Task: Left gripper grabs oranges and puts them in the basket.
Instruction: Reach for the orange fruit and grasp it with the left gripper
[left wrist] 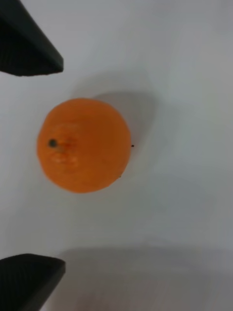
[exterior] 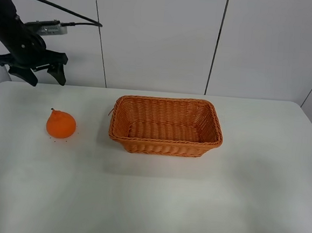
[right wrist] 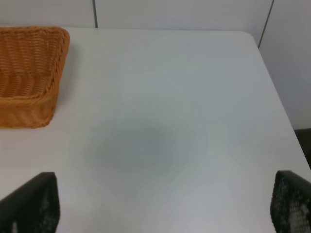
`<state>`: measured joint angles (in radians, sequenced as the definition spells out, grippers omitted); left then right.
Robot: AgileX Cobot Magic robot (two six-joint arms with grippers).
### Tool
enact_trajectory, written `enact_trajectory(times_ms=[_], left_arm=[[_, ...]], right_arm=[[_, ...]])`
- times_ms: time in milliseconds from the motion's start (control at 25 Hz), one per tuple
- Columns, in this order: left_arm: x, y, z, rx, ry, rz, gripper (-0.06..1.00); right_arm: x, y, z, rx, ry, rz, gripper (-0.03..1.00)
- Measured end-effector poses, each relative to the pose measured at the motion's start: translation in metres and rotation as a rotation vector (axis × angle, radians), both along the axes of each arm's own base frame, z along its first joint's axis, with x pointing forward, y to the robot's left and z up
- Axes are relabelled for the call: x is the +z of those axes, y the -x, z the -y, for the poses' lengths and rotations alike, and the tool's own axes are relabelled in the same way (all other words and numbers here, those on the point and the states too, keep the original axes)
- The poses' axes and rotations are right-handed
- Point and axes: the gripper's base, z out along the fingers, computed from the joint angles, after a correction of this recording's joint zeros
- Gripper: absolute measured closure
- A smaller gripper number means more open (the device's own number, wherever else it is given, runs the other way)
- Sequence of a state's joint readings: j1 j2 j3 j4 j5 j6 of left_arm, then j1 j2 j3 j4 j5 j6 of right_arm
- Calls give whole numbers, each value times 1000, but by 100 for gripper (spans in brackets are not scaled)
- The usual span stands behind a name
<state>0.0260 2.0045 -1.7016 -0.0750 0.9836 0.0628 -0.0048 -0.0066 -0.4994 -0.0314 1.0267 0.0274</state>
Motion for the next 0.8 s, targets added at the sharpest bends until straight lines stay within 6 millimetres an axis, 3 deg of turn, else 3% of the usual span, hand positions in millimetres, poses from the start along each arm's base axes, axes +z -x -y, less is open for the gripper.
enact_trajectory(times_ms=[280,800], left_arm=[[-56,-13,0,-15,2,-124,9],[-109,-18,0,-15,7,-220,9]], right_arm=[[0,0,0,0,0,0,27],[0,0,0,0,0,0,27]])
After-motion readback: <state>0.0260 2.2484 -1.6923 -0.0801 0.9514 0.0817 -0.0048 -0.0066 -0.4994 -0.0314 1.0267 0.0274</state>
